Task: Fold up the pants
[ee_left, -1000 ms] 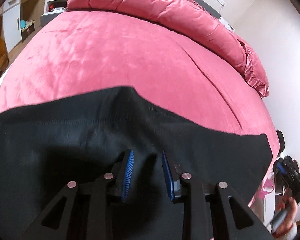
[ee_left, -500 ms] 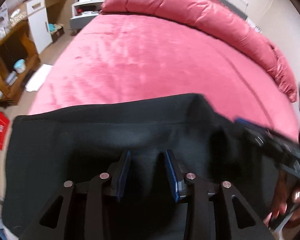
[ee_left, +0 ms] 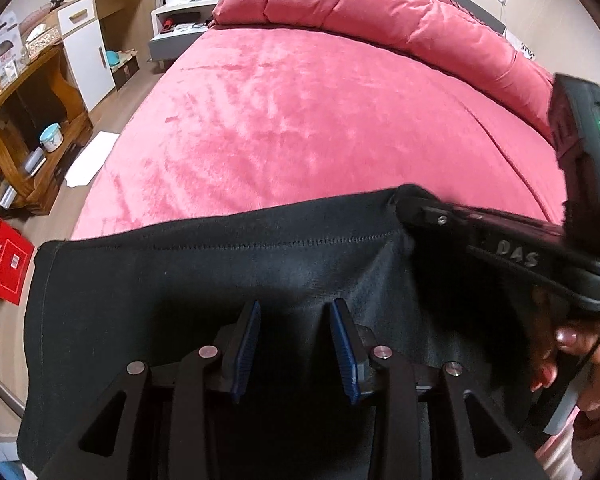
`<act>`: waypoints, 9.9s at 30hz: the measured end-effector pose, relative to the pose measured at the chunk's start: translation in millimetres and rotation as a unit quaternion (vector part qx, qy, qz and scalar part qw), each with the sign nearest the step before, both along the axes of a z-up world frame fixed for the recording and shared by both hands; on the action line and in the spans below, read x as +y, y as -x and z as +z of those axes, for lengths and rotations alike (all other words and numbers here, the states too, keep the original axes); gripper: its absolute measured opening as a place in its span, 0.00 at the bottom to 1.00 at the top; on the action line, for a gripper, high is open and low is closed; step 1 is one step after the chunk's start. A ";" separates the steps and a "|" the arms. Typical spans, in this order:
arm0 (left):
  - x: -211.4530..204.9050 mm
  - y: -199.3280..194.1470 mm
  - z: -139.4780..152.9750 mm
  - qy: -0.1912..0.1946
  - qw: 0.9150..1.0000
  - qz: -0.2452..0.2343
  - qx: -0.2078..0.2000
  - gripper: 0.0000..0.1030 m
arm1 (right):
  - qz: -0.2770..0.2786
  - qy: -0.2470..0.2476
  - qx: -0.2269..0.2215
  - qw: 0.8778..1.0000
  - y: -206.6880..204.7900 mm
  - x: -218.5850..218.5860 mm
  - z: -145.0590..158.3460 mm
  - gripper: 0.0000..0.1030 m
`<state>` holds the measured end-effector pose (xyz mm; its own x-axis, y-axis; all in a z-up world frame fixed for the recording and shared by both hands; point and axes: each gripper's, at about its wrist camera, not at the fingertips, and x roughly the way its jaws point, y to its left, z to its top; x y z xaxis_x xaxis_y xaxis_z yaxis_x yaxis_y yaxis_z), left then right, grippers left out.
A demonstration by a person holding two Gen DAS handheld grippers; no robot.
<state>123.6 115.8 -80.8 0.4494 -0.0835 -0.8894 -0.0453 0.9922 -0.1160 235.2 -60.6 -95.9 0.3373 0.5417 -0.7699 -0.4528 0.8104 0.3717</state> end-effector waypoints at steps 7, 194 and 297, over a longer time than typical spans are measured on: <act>-4.9 -10.0 -15.3 -0.019 1.000 -0.011 -0.014 0.39 | 0.003 -0.015 -0.046 0.999 9.5 -0.3 -8.1 0.11; -90.6 45.1 -1.3 0.321 0.945 -0.058 0.025 0.83 | -0.176 -0.170 -0.082 0.966 224.8 -218.8 85.5 0.52; 147.8 158.0 -21.5 0.186 0.909 0.367 -0.068 0.16 | -0.078 0.046 -0.041 0.995 196.8 -112.9 1.9 0.39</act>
<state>-34.4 263.6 -102.3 0.6090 -0.0007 -0.7932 -0.6391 0.5919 -0.4912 38.4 -173.5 -93.9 0.4754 0.4059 -0.7805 -0.3450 0.9022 0.2590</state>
